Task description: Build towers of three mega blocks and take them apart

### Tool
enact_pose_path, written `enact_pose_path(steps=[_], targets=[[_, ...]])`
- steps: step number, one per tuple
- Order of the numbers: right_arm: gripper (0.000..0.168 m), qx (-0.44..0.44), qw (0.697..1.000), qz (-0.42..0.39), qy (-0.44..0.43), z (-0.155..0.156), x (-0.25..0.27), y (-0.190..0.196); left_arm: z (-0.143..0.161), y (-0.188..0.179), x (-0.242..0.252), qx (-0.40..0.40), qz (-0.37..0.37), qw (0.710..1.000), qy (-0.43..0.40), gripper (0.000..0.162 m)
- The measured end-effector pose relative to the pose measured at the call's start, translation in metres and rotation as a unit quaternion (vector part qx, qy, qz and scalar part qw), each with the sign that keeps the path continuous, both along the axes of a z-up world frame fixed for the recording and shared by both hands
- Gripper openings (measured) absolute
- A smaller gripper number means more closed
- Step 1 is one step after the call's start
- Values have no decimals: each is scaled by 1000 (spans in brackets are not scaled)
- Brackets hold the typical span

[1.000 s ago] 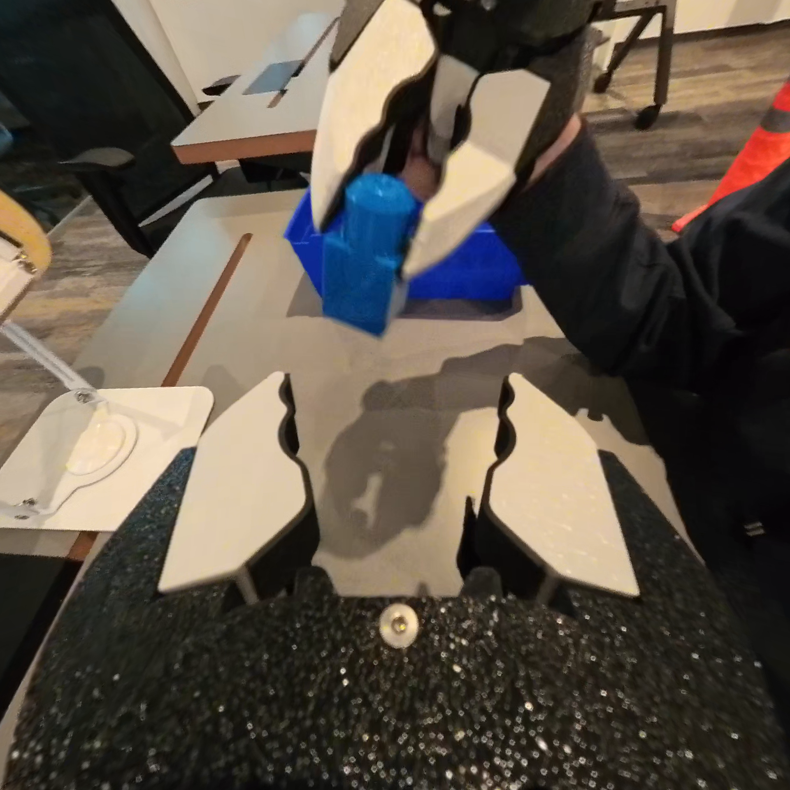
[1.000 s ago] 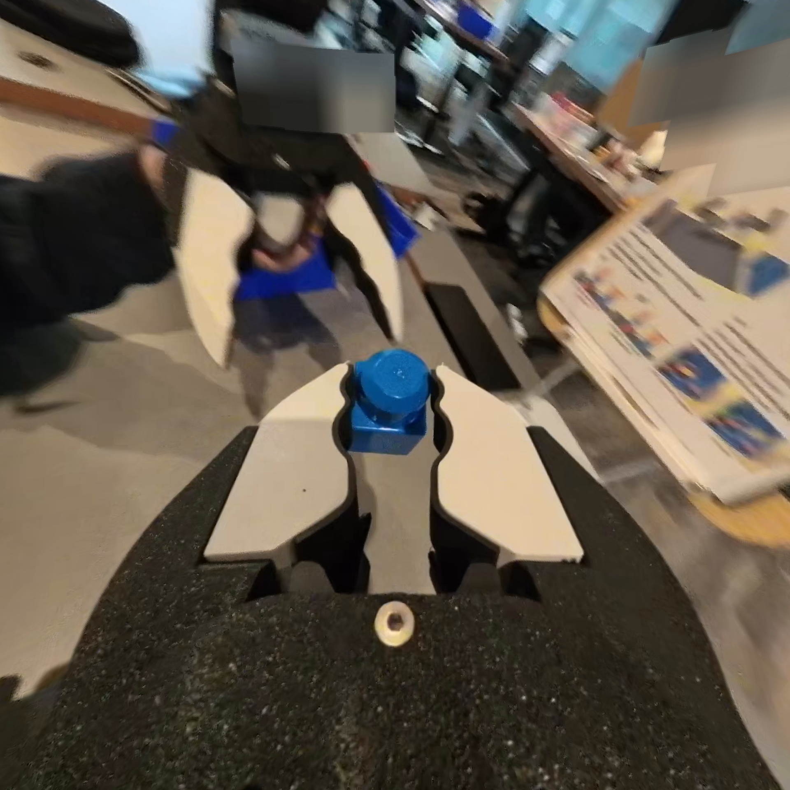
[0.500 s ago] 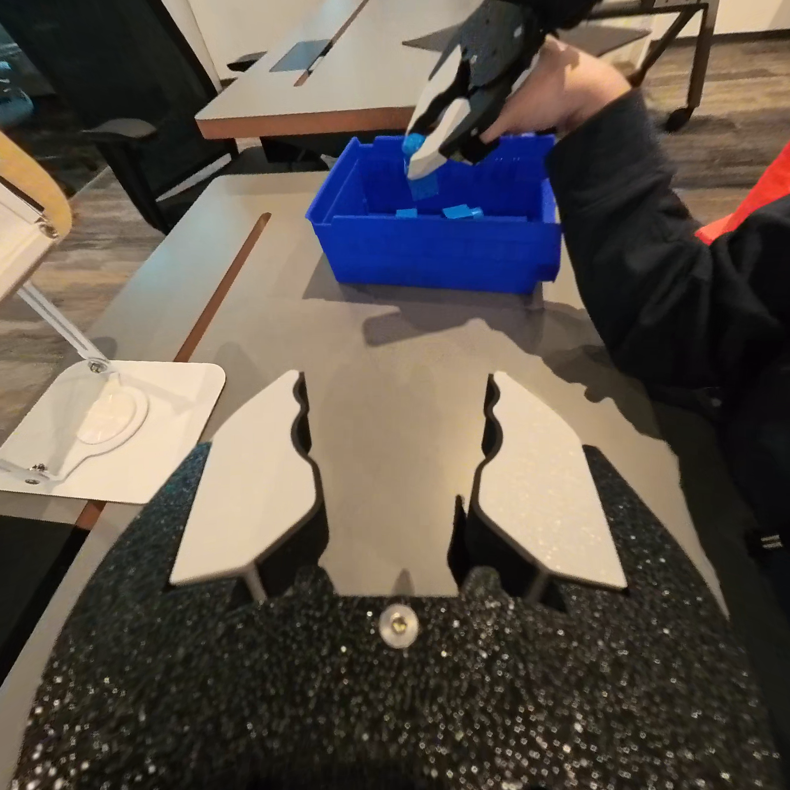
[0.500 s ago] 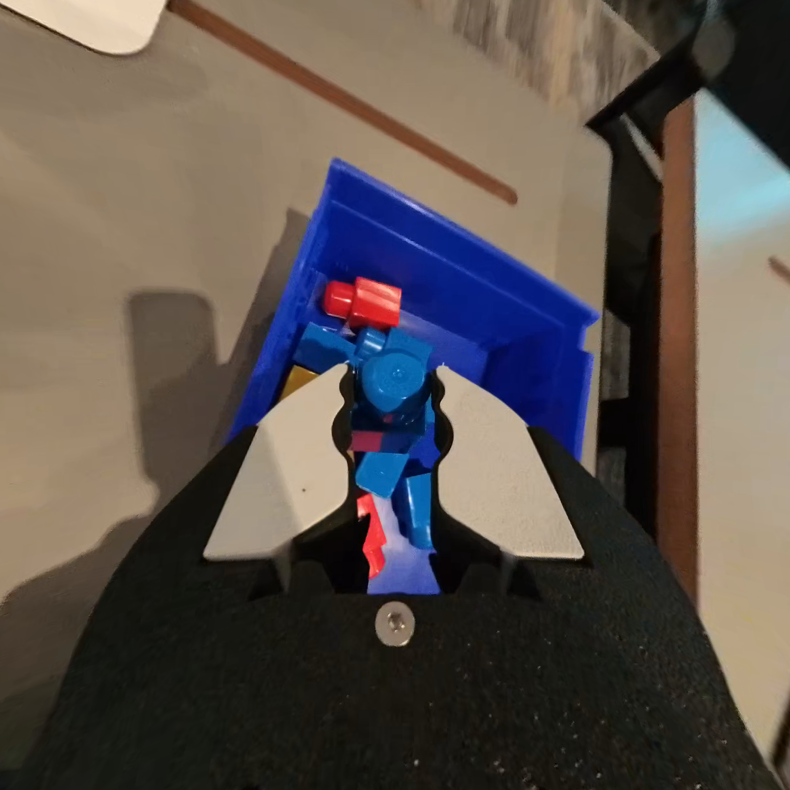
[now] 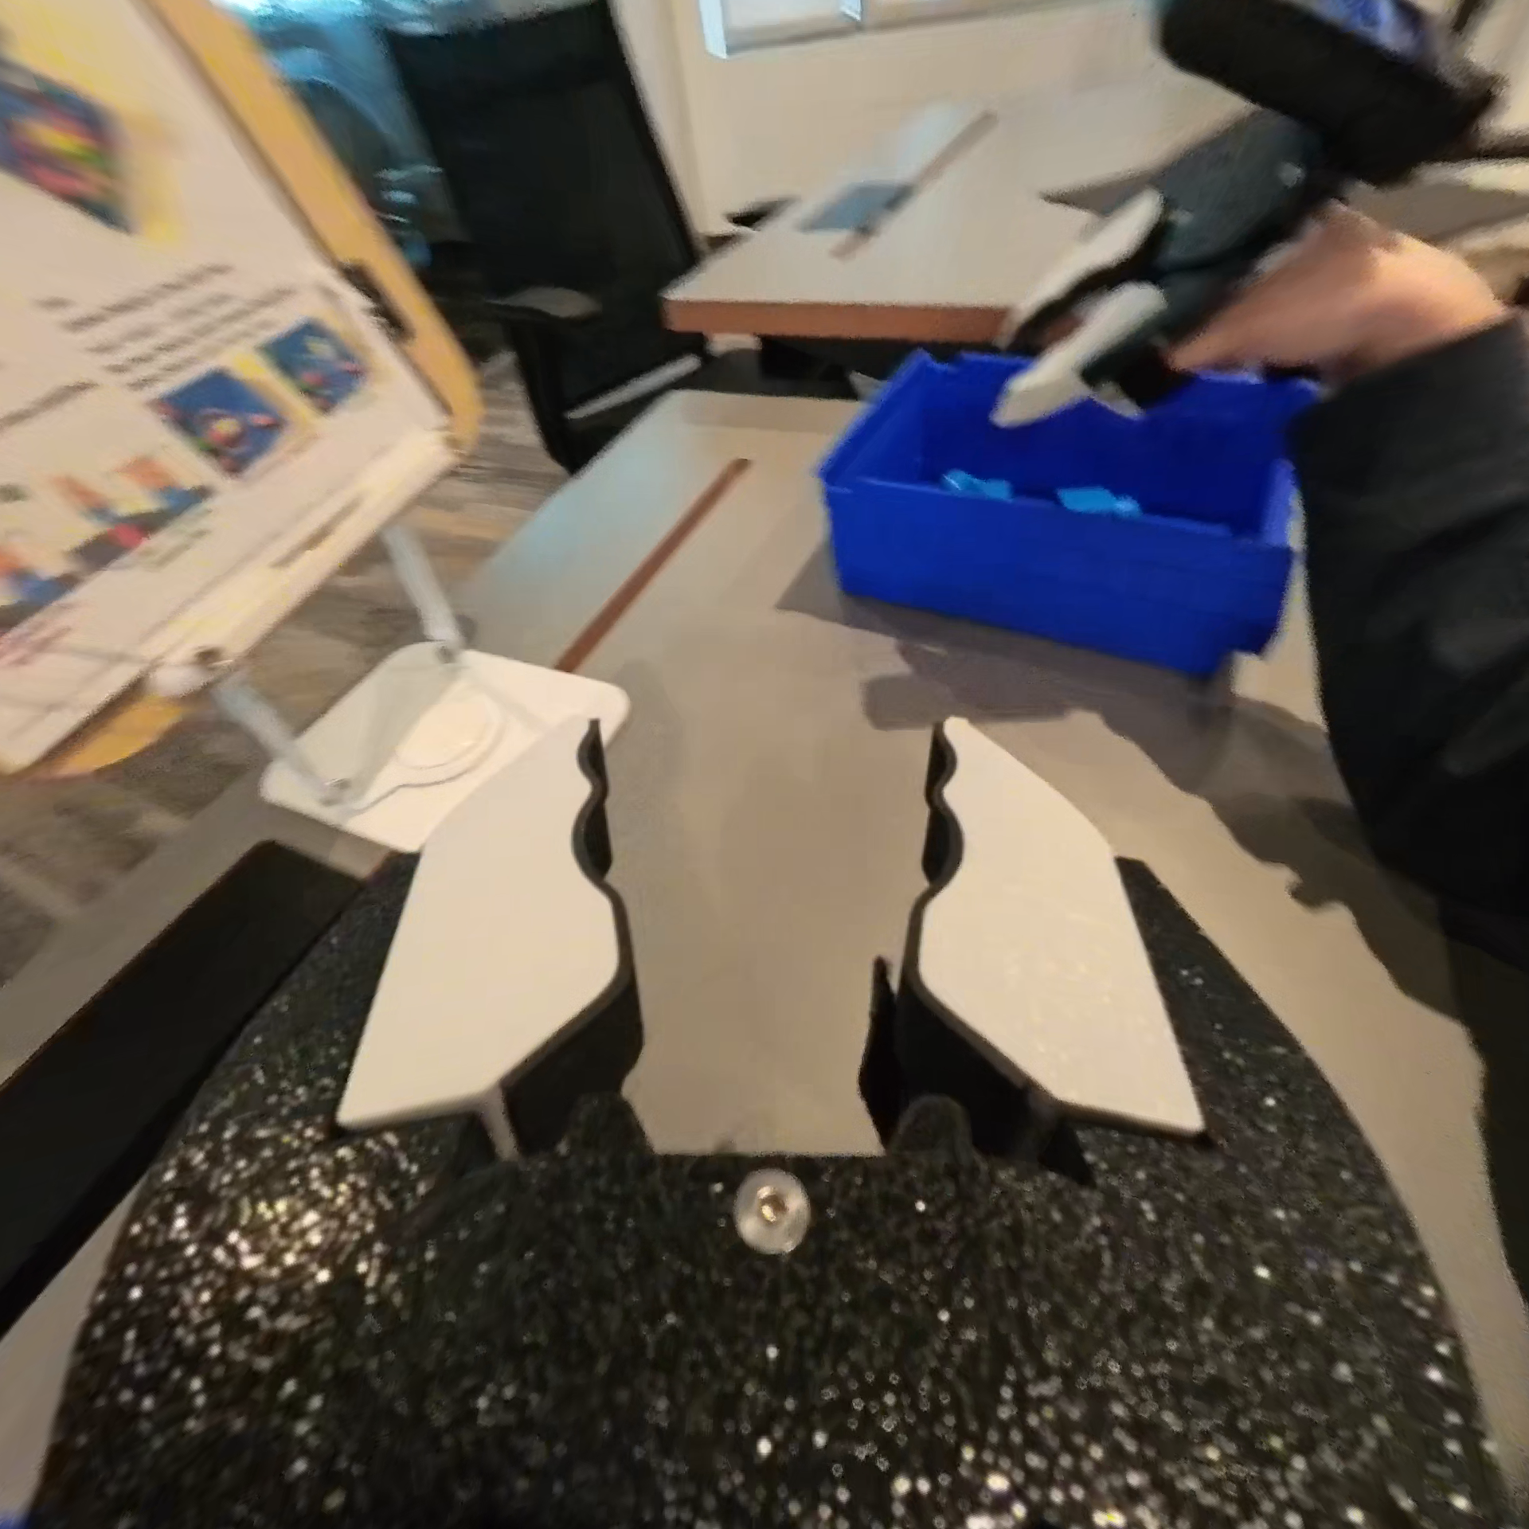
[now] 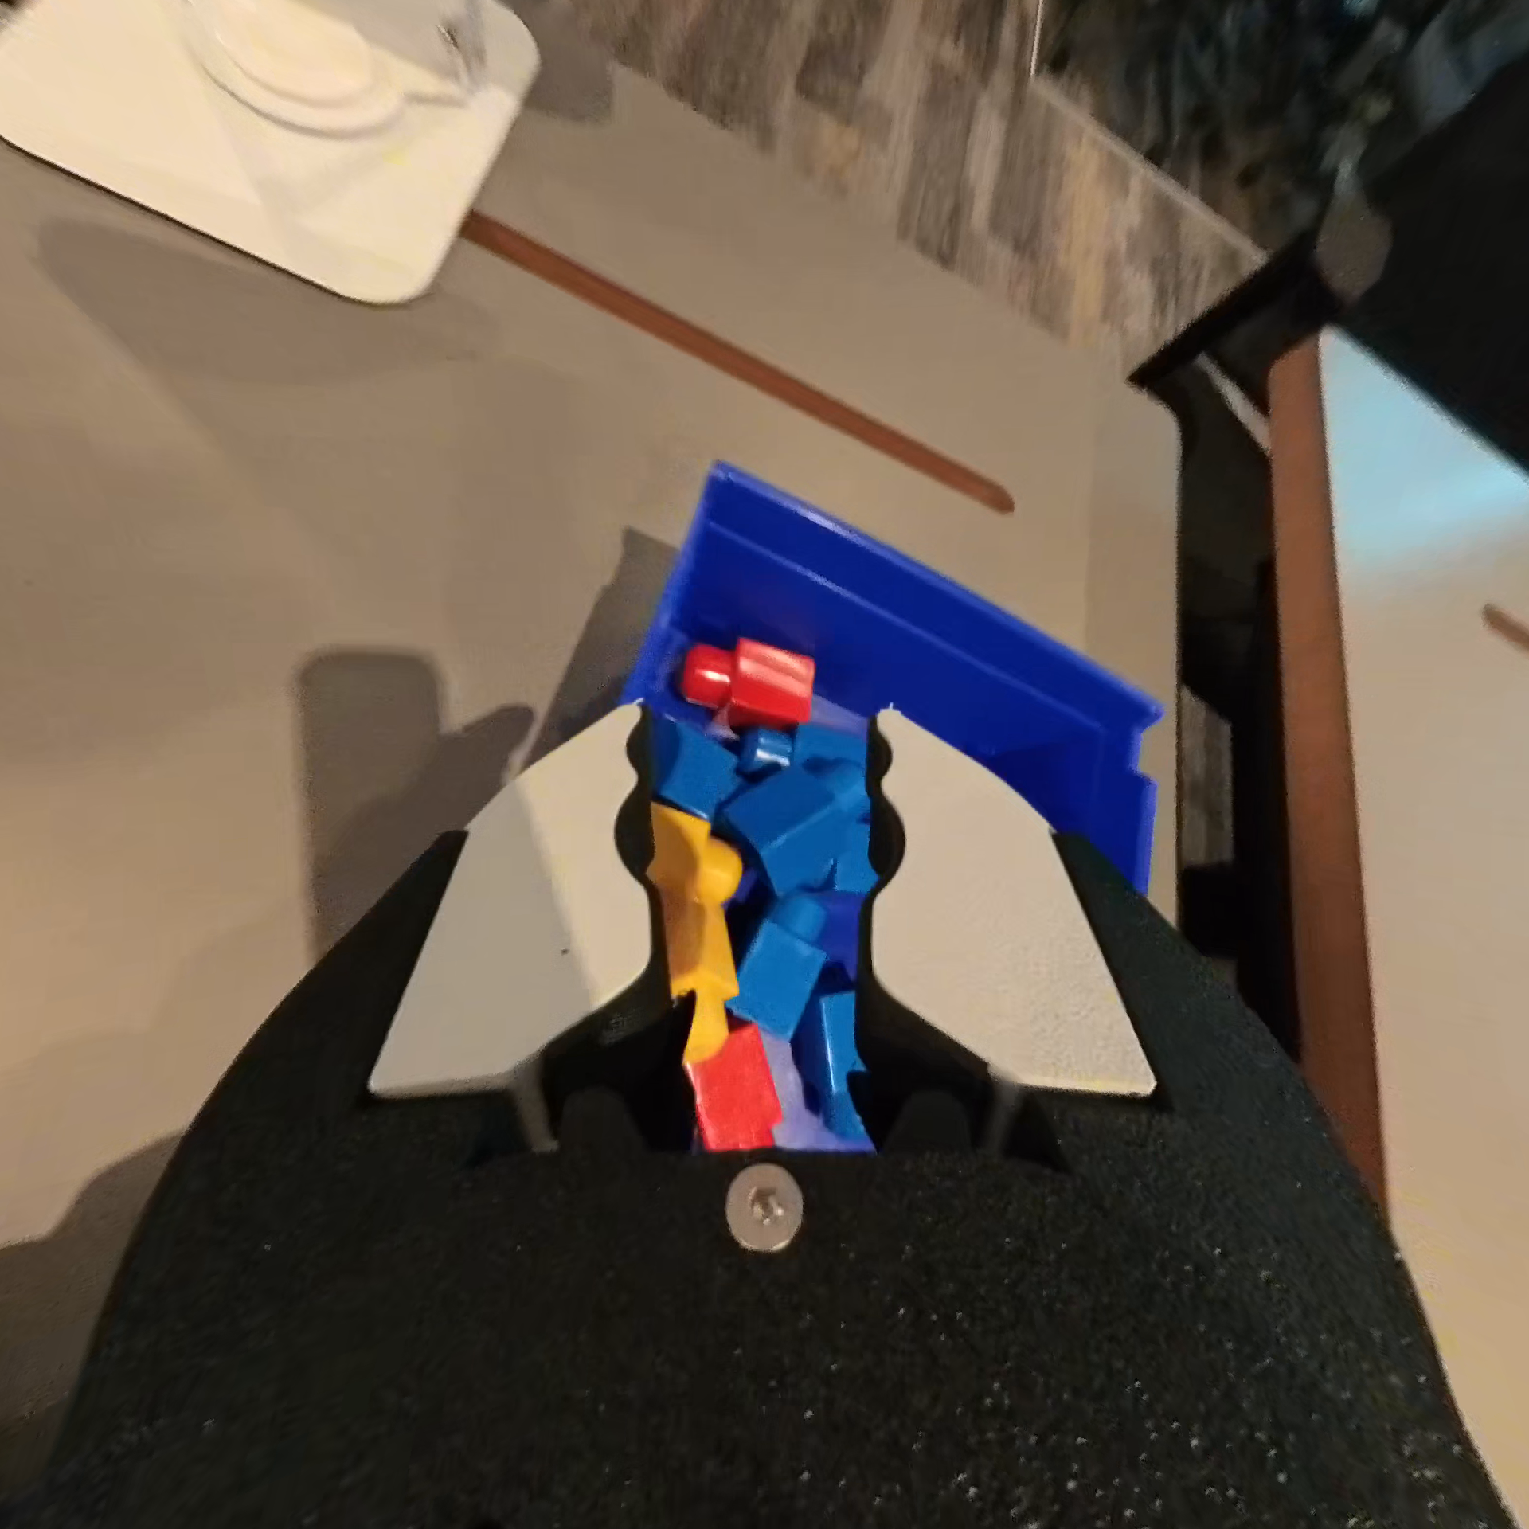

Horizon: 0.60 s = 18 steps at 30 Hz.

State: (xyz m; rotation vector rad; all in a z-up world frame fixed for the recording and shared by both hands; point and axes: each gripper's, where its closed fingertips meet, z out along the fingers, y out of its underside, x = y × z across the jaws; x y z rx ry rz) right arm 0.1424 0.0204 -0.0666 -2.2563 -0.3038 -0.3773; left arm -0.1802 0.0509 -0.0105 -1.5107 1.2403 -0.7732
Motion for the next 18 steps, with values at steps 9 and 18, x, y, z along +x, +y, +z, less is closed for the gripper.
enact_pose_path(steps=[9,18], targets=[[40,52,990,127,-44,30,-67,20,28,72,-207,-20,427,899,-99,55],[36,32,986,155,-52,22,-85,28,-26,79,-330,-102,521,833,-156,55]])
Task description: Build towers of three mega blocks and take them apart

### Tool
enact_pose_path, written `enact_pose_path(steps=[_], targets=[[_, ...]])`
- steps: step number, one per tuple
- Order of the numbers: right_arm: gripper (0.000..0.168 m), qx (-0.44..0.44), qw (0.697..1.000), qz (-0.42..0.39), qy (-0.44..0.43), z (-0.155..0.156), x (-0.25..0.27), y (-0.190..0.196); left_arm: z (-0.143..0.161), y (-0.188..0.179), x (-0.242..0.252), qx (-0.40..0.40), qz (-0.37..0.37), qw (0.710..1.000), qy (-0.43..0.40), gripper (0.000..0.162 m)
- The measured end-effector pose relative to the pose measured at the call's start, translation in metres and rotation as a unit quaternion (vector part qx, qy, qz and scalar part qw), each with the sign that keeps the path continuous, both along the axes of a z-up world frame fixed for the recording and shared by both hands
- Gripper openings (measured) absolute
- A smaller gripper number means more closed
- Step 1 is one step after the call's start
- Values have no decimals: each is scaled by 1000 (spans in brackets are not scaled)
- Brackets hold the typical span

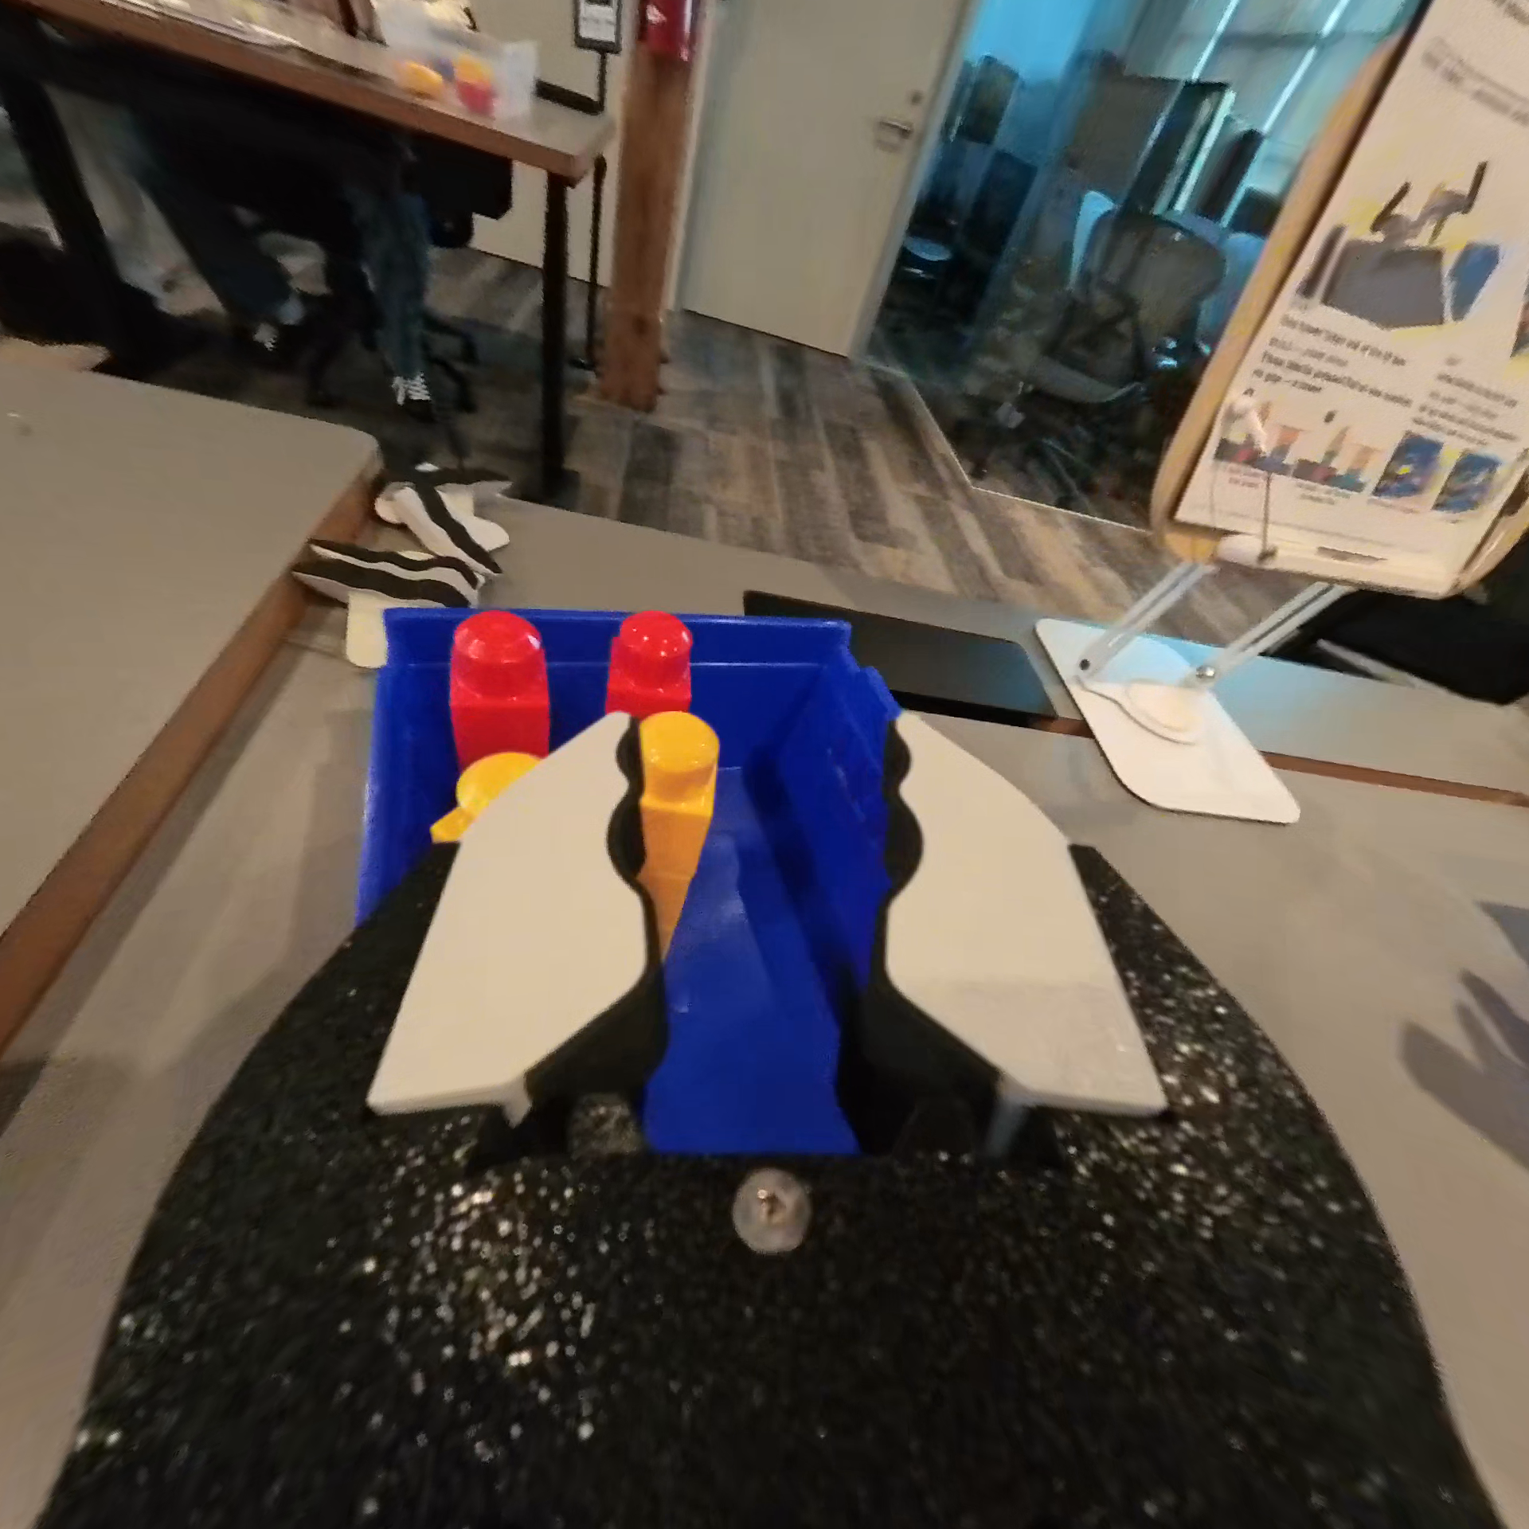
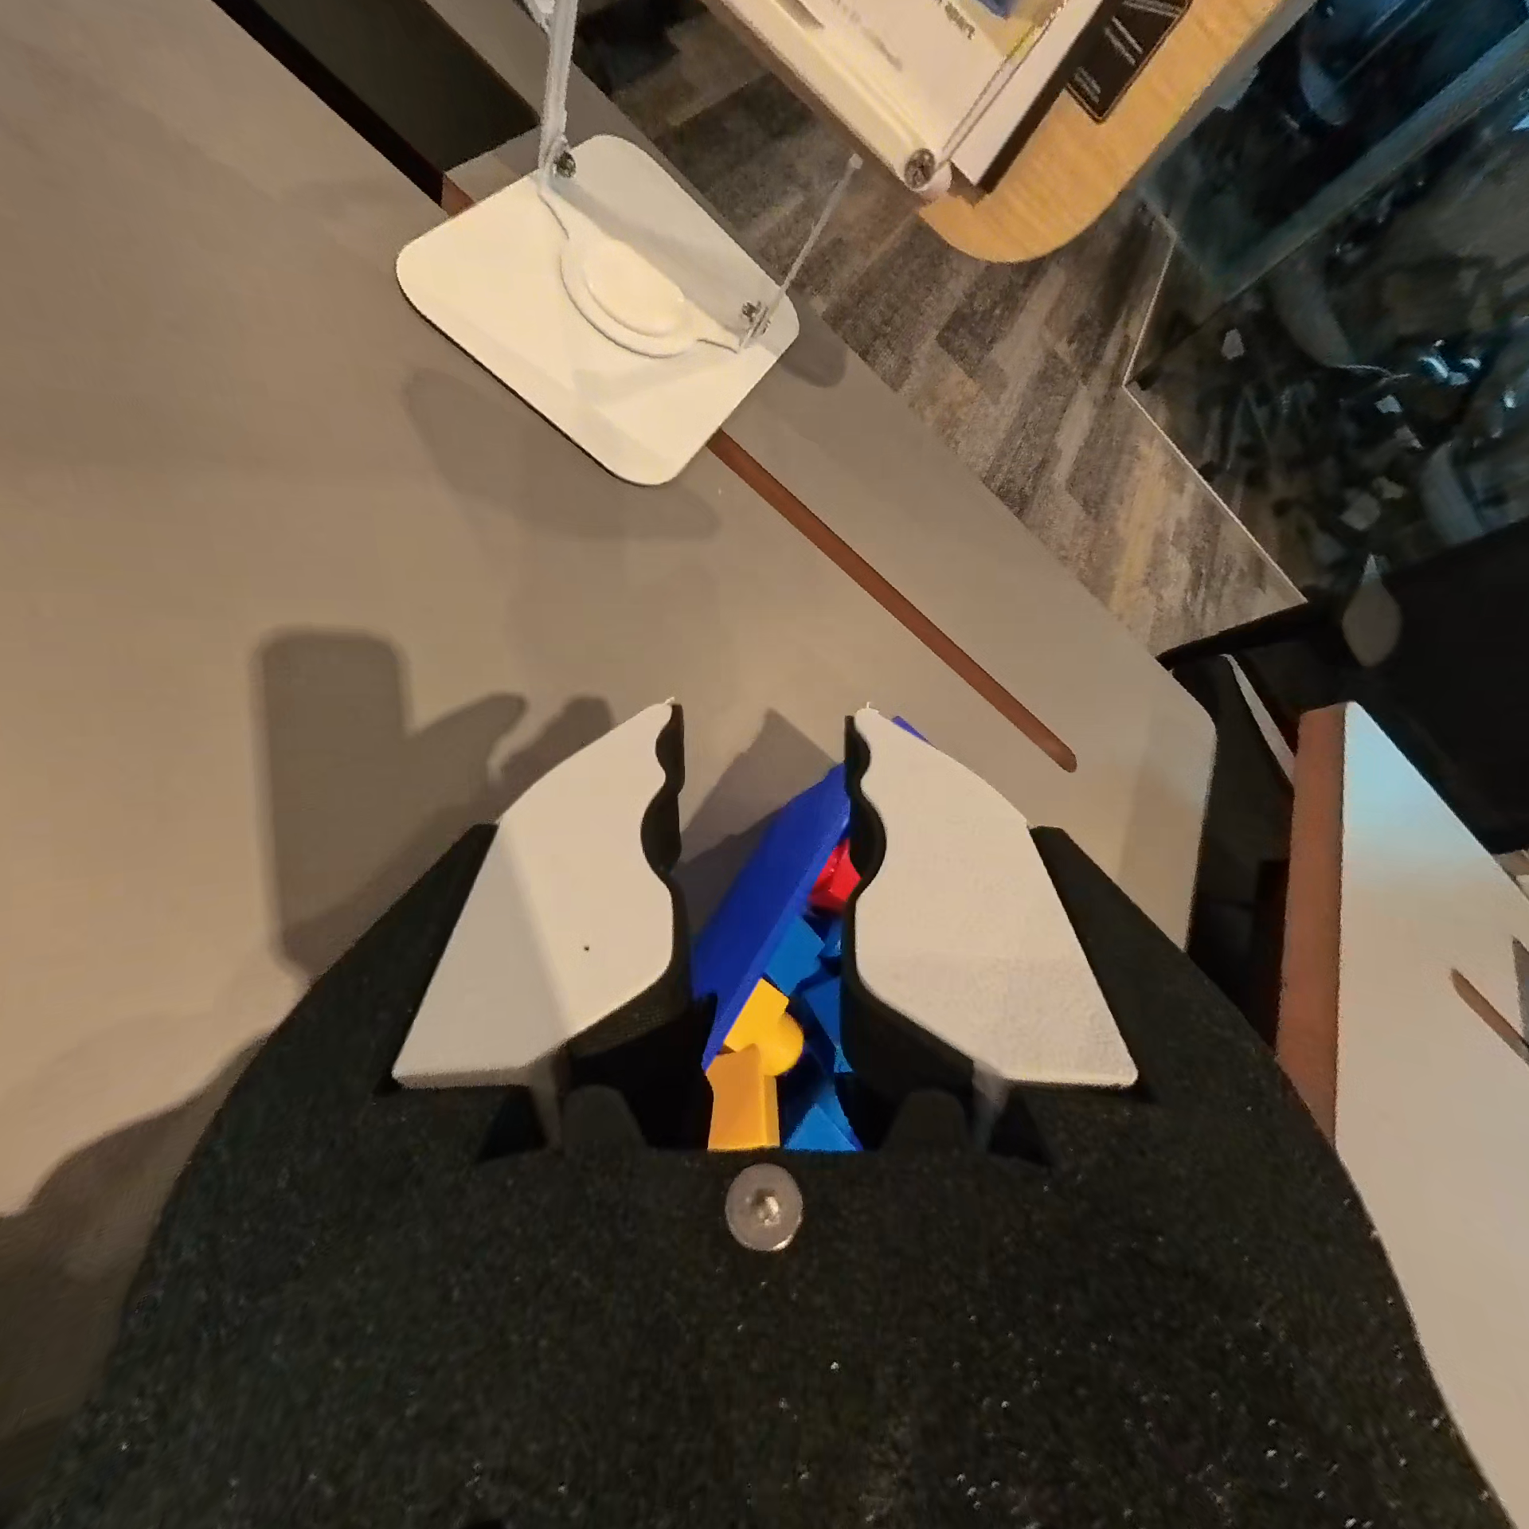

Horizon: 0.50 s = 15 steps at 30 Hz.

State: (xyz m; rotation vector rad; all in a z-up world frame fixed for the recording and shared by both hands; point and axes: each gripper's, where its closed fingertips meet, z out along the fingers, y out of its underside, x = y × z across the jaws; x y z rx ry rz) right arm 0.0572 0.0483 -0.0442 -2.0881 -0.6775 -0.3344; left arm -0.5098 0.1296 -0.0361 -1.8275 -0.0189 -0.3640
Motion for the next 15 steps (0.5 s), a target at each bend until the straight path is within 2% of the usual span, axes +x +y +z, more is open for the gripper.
enact_pose_path(steps=[3,8,12,15], targets=[[35,-3,1000,8,-2,-1,-5,1,-15,12,8,-12,-14,998,57,64],[34,-3,1000,20,-4,-1,-12,3,-33,32,20,-27,-6,982,189,63],[33,-4,1000,25,-3,-1,-14,3,-40,41,14,-43,36,966,253,63],[32,-5,1000,27,-2,-2,-14,3,-45,45,12,-49,46,961,270,64]])
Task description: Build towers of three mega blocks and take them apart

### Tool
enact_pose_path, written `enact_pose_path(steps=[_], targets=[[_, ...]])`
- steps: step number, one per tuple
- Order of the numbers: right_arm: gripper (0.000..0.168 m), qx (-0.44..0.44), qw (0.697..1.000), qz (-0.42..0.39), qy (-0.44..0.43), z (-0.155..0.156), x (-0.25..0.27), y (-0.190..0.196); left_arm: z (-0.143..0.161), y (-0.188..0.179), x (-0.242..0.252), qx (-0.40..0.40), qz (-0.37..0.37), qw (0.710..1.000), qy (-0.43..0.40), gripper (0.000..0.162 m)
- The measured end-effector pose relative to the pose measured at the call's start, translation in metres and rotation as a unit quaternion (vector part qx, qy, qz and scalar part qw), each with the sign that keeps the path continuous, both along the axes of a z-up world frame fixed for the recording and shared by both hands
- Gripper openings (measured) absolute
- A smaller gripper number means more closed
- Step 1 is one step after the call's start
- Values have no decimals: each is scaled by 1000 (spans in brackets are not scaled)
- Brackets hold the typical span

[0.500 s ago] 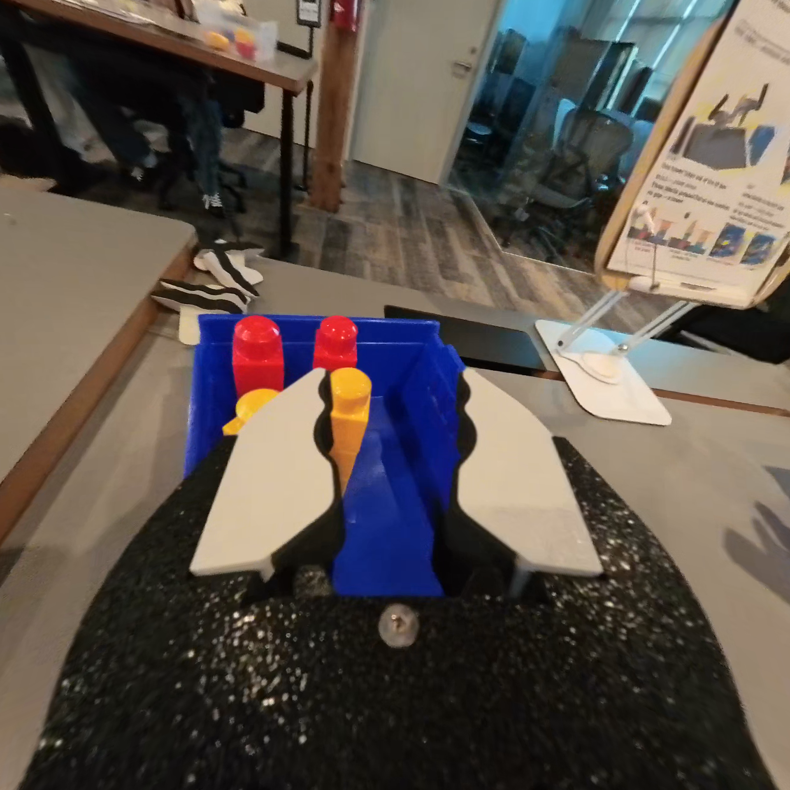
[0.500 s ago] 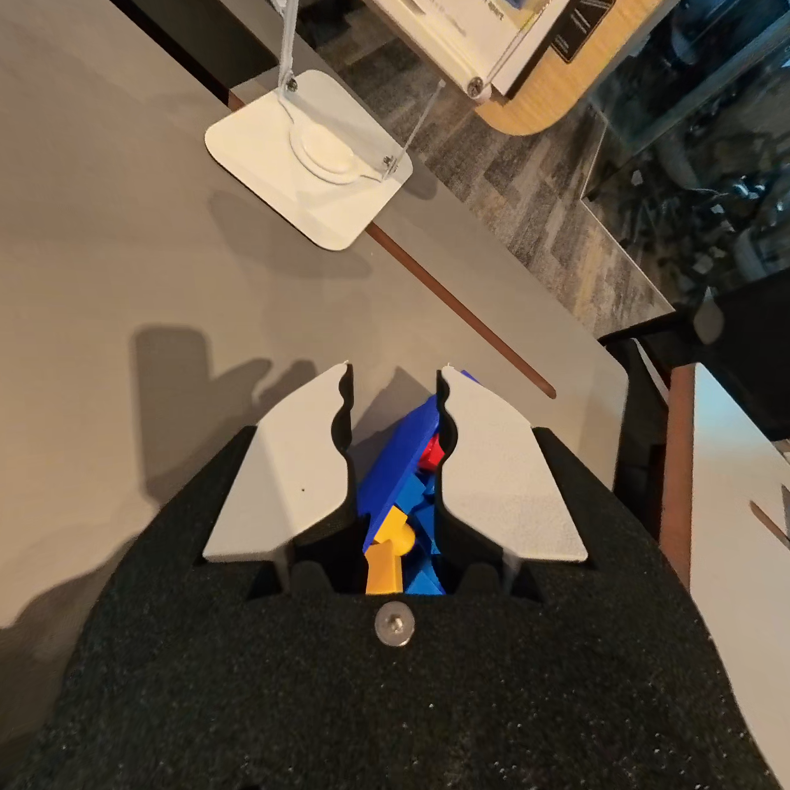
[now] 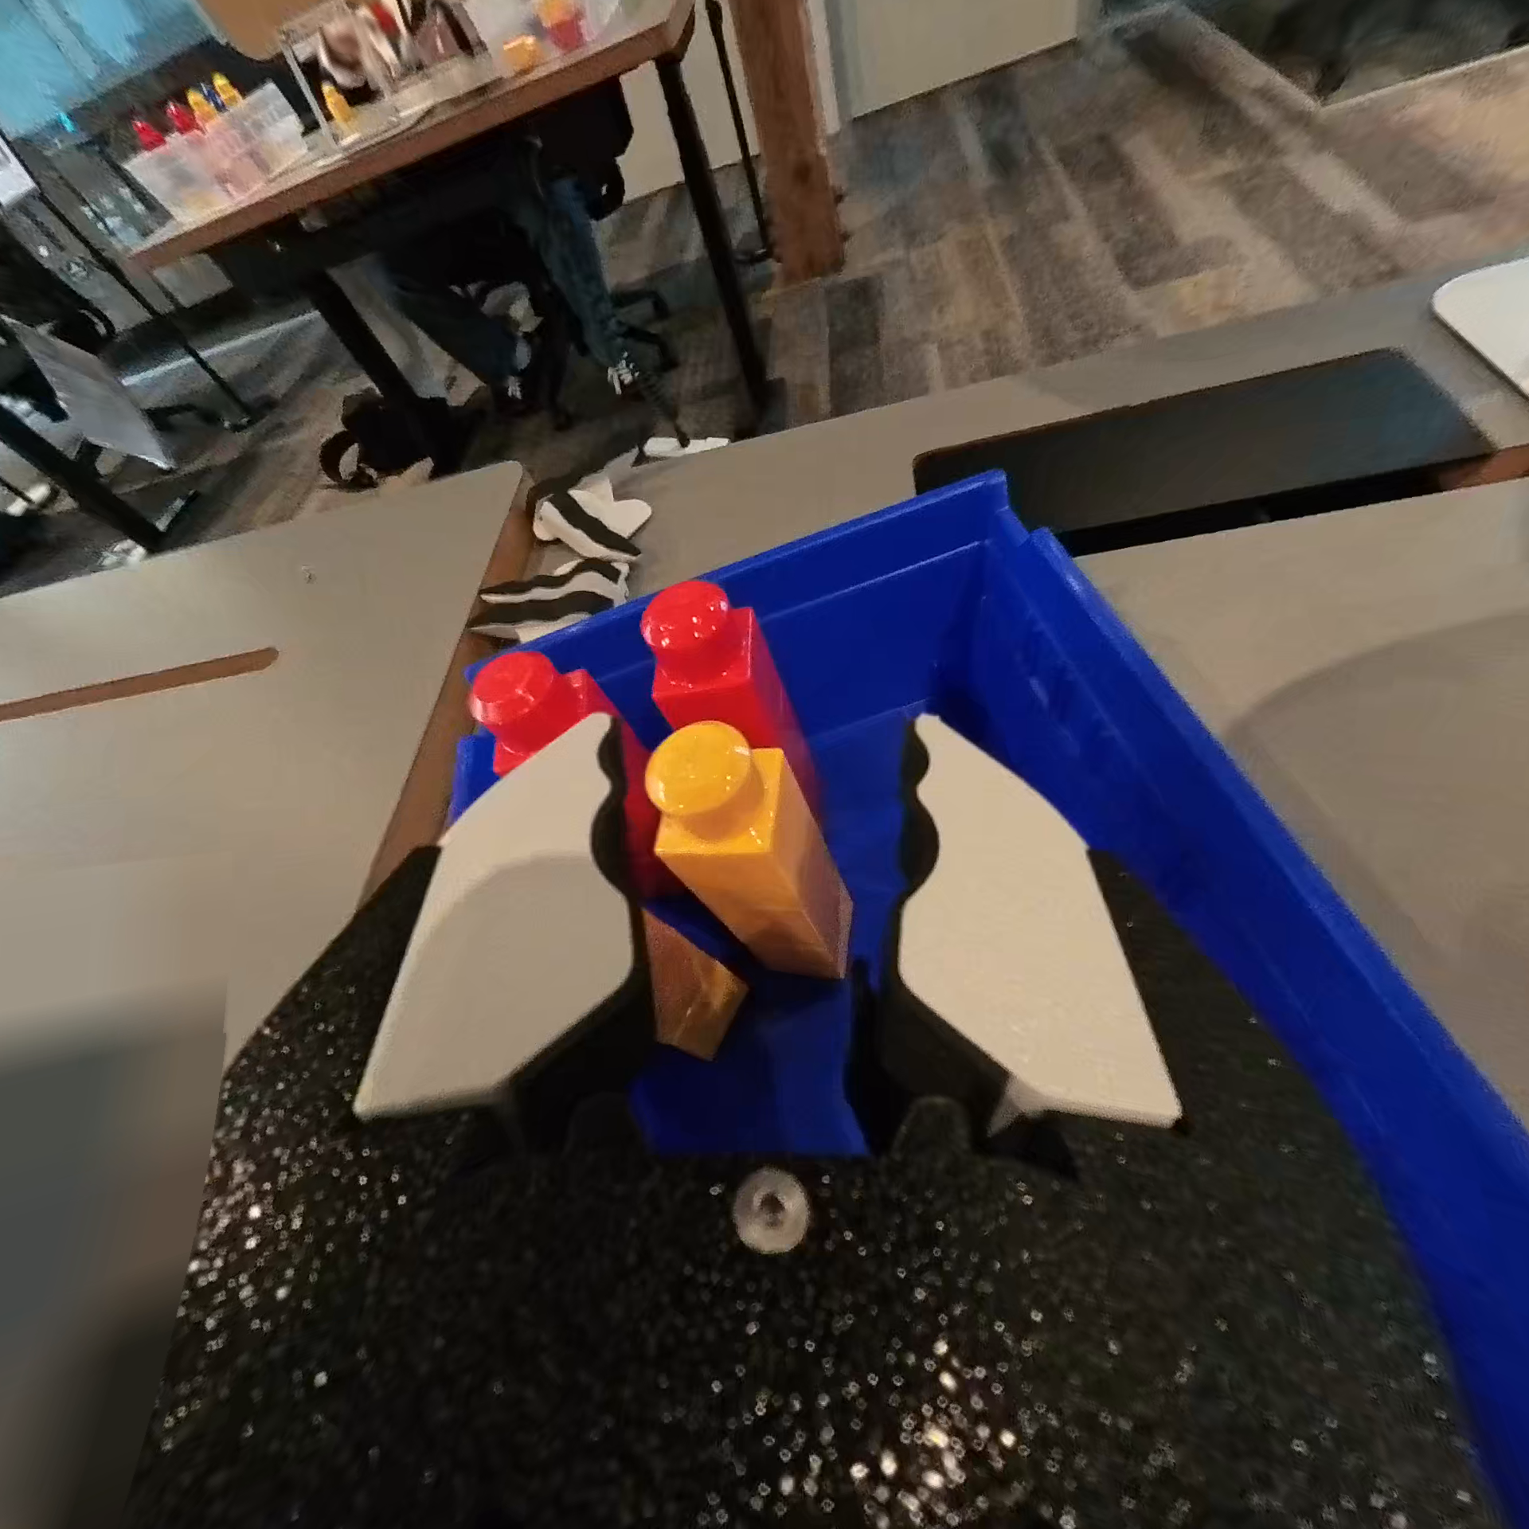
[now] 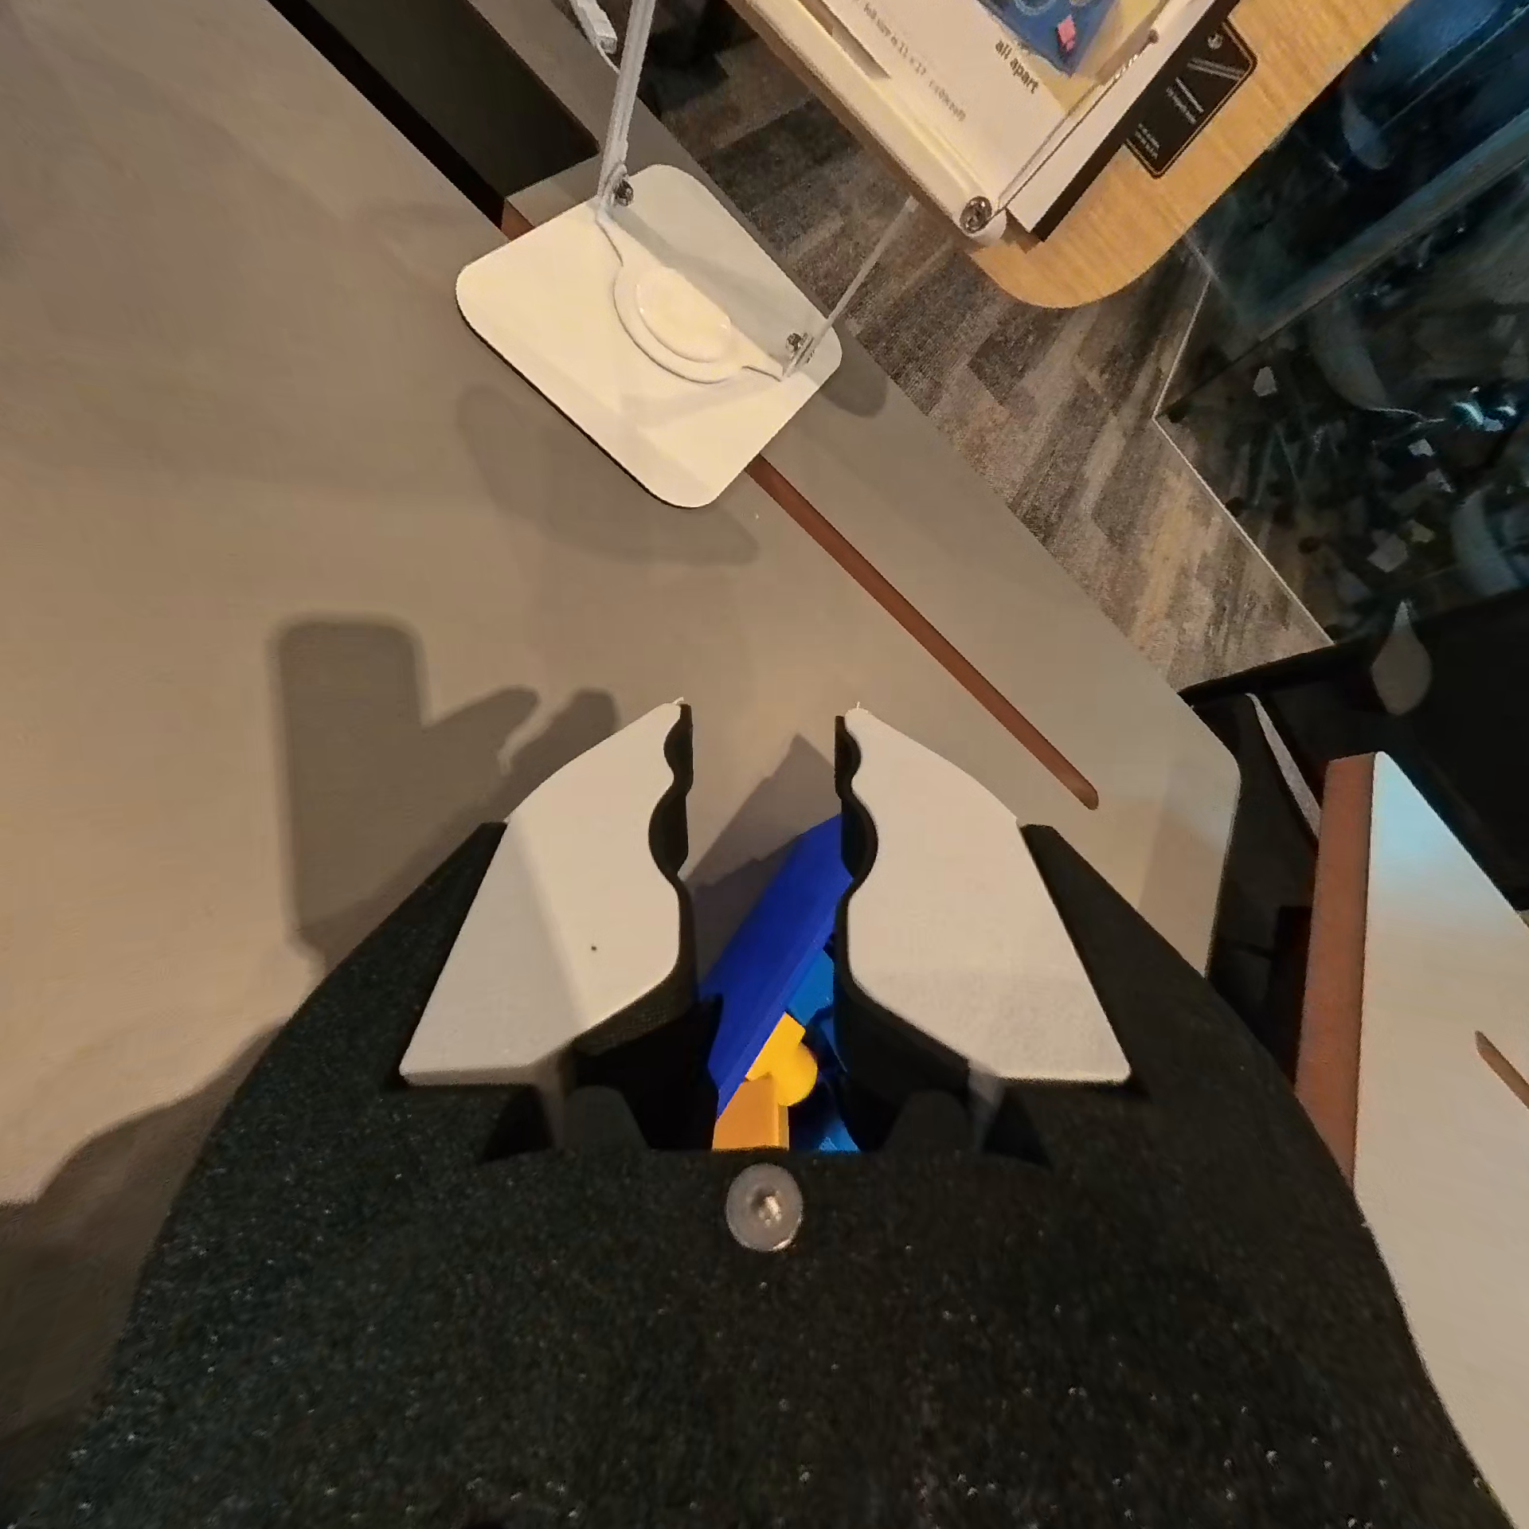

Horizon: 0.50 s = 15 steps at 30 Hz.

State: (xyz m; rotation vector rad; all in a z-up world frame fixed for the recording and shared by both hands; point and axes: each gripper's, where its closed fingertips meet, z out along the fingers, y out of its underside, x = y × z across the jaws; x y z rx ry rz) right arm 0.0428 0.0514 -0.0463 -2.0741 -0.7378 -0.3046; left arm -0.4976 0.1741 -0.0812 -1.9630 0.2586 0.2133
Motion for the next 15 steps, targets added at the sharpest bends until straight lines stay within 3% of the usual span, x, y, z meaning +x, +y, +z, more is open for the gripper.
enact_pose_path(steps=[12,15], targets=[[31,-1,1000,7,1,0,-3,0,-31,9,-7,-60,34,998,-5,65],[30,1,1000,10,2,1,-5,0,-32,8,-7,-64,41,997,-11,42]])
